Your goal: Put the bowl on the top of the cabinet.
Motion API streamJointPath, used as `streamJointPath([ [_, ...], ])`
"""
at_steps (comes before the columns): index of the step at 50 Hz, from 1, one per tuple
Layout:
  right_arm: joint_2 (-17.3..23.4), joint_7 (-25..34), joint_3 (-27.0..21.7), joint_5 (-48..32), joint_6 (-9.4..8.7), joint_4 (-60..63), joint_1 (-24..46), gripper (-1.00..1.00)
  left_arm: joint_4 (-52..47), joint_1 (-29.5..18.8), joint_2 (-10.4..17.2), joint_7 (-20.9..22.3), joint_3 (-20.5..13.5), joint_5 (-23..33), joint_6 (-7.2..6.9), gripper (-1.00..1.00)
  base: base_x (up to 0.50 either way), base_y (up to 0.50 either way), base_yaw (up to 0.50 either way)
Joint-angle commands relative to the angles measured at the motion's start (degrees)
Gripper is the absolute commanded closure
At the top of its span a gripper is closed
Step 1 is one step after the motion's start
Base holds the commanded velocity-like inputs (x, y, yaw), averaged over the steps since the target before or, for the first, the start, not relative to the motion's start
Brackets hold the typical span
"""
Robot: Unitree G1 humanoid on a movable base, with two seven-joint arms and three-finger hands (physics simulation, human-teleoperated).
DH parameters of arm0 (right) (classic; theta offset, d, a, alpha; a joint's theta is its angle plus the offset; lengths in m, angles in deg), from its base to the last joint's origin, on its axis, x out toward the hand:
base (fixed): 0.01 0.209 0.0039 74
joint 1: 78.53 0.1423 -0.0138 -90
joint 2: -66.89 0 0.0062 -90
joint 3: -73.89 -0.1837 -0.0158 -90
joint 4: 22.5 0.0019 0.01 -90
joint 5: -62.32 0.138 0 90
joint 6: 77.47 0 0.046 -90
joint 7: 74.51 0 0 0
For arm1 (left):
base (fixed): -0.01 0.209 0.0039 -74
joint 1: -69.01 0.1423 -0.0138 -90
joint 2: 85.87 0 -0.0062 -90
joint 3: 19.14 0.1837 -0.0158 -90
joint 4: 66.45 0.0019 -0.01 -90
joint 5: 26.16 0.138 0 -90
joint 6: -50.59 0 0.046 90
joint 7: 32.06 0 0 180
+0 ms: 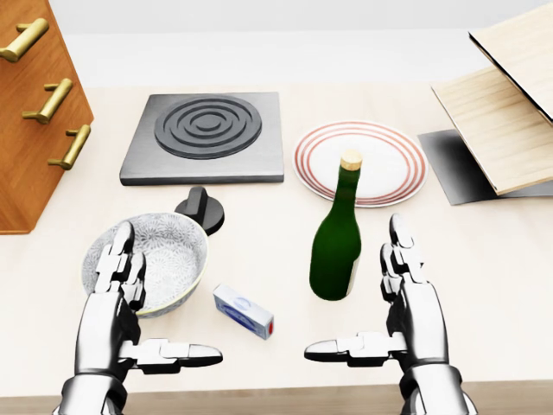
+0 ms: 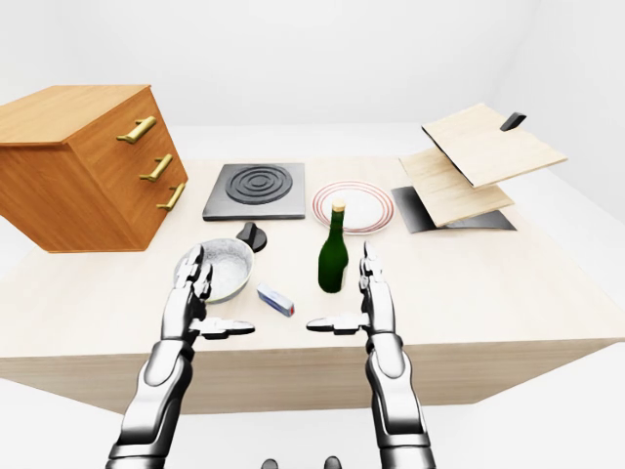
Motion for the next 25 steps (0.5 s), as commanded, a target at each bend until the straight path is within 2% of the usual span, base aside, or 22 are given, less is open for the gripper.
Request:
streamJointPath([
  [1,0.6,1.2,-1.3,1.0,1.39,-0.2,0.0,-1.00,0.2,-0.1,0.7,1.5,-1.2,-0.6,0.41,-1.00,0.00,0.00,0.00],
  [9,0.6,1.2,-1.1,0.6,2.10,0.7,-0.7,-1.00,0.2,0.2,0.6,1.5,-1.2,-0.4,1.04,-1.00,0.00,0.00,0.00],
  [12,0.5,0.7,-0.9,-0.3,3.65,2.2,-1.2,-1.00,-1.5,1.0,0.5,1.2,-1.0,0.1,2.97,-1.00,0.00,0.00,0.00],
  [13,0.5,0.5,-0.7,-0.9,4.37,3.9,-2.0,-1.00,-3.2,1.7,0.4,1.1,-1.0,0.0,4.20,-1.00,0.00,0.00,0.00],
  [14,0.3,0.2,-0.7,-1.1,4.37,5.8,-2.5,-1.00,-5.0,2.5,0.3,1.1,-0.9,-0.1,4.85,-1.00,0.00,0.00,0.00],
  [16,0.3,-0.3,-0.6,-2.1,4.37,9.4,-4.0,-1.00,-10.7,4.9,0.0,2.0,-0.4,-0.7,4.85,-1.00,0.00,0.00,0.00],
  [20,-0.2,0.6,-1.0,0.8,4.37,18.5,-6.5,-1.00,-24.4,10.6,-0.6,5.7,1.5,-5.9,4.85,-1.00,0.00,0.00,0.00],
  [21,-0.3,0.6,-0.9,0.4,4.37,20.5,-7.2,-1.00,-26.3,11.4,-0.9,4.7,1.1,-4.0,4.85,-1.00,0.00,0.00,0.00],
  [25,-0.7,0.6,1.6,-3.4,4.37,31.8,-11.5,-1.00,-33.5,12.8,-1.5,2.0,-0.5,-5.6,4.85,-1.00,0.00,0.00,0.00],
])
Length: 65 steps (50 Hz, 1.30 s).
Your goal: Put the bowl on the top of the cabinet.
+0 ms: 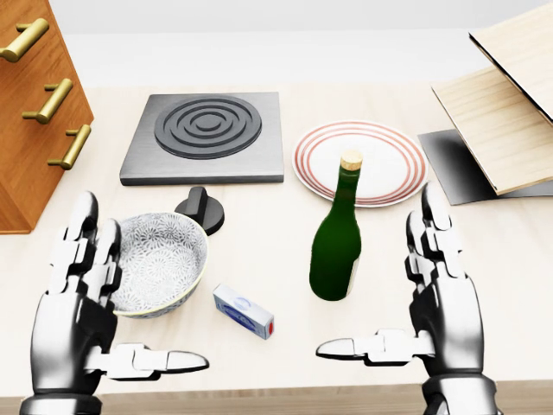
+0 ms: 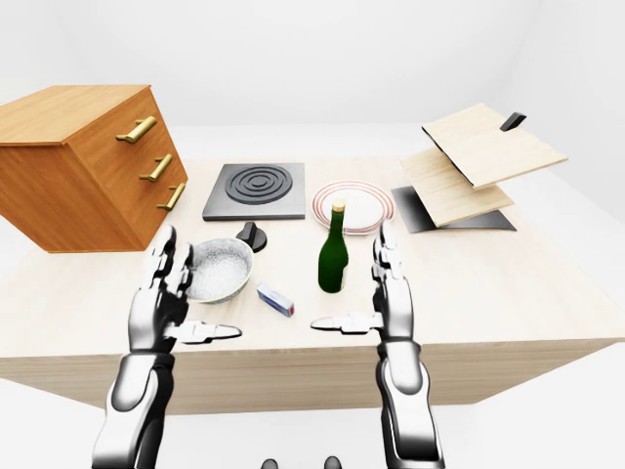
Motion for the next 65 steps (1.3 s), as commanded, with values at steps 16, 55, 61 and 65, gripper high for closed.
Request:
streamJointPath([
  [16,-0.7,-1.1,2.6,-9.4,0.00,30.1,-8.2,-1.00,-28.5,7.8,-2.0,-2.8,-3.0,-0.8,0.00,-1.00,0.00,0.00,0.00],
  [55,-0.6,-0.7,2.9,-10.1,0.00,30.1,-8.7,-1.00,-27.9,7.8,-1.8,-2.2,-2.4,-0.7,0.00,-1.00,0.00,0.45,0.00],
  [61,-0.6,-0.7,3.0,-10.1,0.00,30.2,-8.7,-1.00,-28.0,7.9,-1.8,-2.2,-2.4,-0.6,0.00,-1.00,0.00,0.50,0.00],
  [65,-0.6,-0.7,3.1,-10.2,0.00,30.3,-8.9,-1.00,-28.0,8.0,-1.8,-2.1,-2.3,-0.7,0.00,-1.00,0.00,0.50,0.00],
])
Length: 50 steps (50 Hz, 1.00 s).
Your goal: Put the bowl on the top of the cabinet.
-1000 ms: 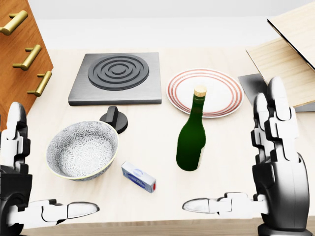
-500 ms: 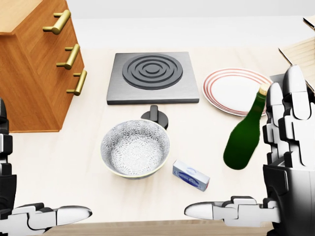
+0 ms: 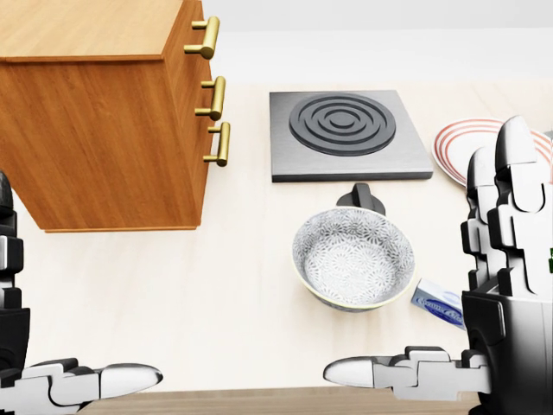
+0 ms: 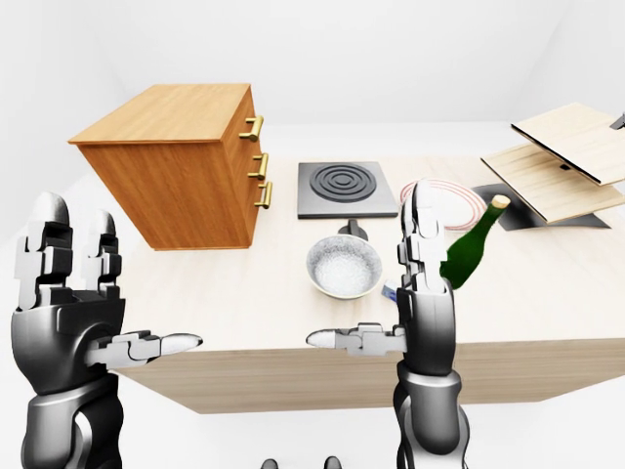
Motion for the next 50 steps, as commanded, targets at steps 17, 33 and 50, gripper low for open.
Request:
streamJointPath([
  [17,0.1,0.1,0.1,0.1,0.00,-0.1,-0.1,-1.00,-0.1,0.2,0.0,0.1,0.2,0.1,0.00,-1.00,0.00,0.50,0.00],
  [33,0.1,0.3,0.3,0.4,0.00,-1.1,-0.1,-1.00,0.1,0.2,0.1,0.1,0.3,0.2,0.00,-1.00,0.00,0.47,0.00],
  [50,-0.1,-0.1,-0.6,0.8,0.00,-1.6,0.6,-1.00,1.3,-0.3,0.5,0.7,1.5,0.2,0.00,-1.00,0.14,0.05,0.00],
])
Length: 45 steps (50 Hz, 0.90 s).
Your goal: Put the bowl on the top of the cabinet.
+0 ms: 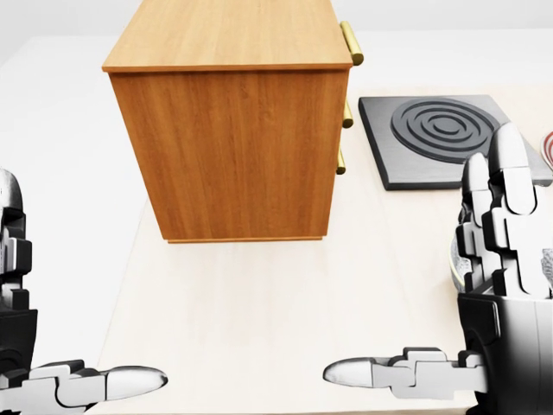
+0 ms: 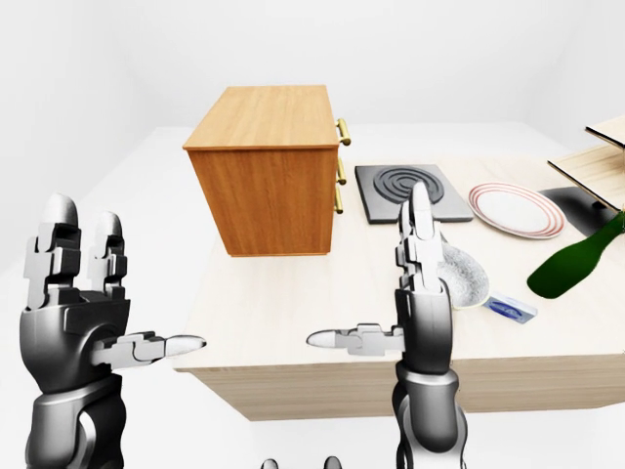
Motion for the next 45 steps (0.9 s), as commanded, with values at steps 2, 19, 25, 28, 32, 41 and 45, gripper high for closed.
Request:
streamJointPath([
  [2,-0.1,-0.3,-0.6,0.3,0.00,-0.6,0.8,-1.00,1.4,-0.6,0.3,0.5,0.8,-0.1,0.00,-1.00,0.49,0.11,0.00],
  [19,-0.1,-0.2,-0.7,0.4,0.00,-0.6,1.1,-1.00,0.8,-0.8,0.3,0.4,1.0,0.1,0.00,-1.00,0.48,0.08,0.00],
  [25,-0.1,-0.2,-0.9,0.5,0.00,-0.7,1.1,-1.00,1.6,-0.7,0.3,0.4,1.1,0.1,0.00,-1.00,0.32,0.07,0.00],
  [28,-0.2,-0.2,-0.9,0.6,0.00,-1.0,1.2,-1.00,1.8,-0.7,0.4,0.4,1.1,0.0,0.00,-1.00,0.00,0.00,0.00],
  [32,-0.2,-0.2,-0.8,0.6,0.00,-0.8,1.1,-1.00,1.9,-0.7,0.4,0.4,1.2,0.0,0.00,-1.00,0.00,0.00,0.00],
  [41,-0.2,-0.2,-0.7,0.8,0.00,-1.1,1.0,-1.00,1.5,-0.6,0.4,0.4,1.1,0.0,0.00,-1.00,0.00,0.00,0.00],
  [45,-0.2,-0.2,-0.8,0.9,0.00,-0.9,1.1,-1.00,2.0,-0.7,0.4,0.5,1.1,-0.1,0.00,-1.00,0.00,0.00,0.00],
])
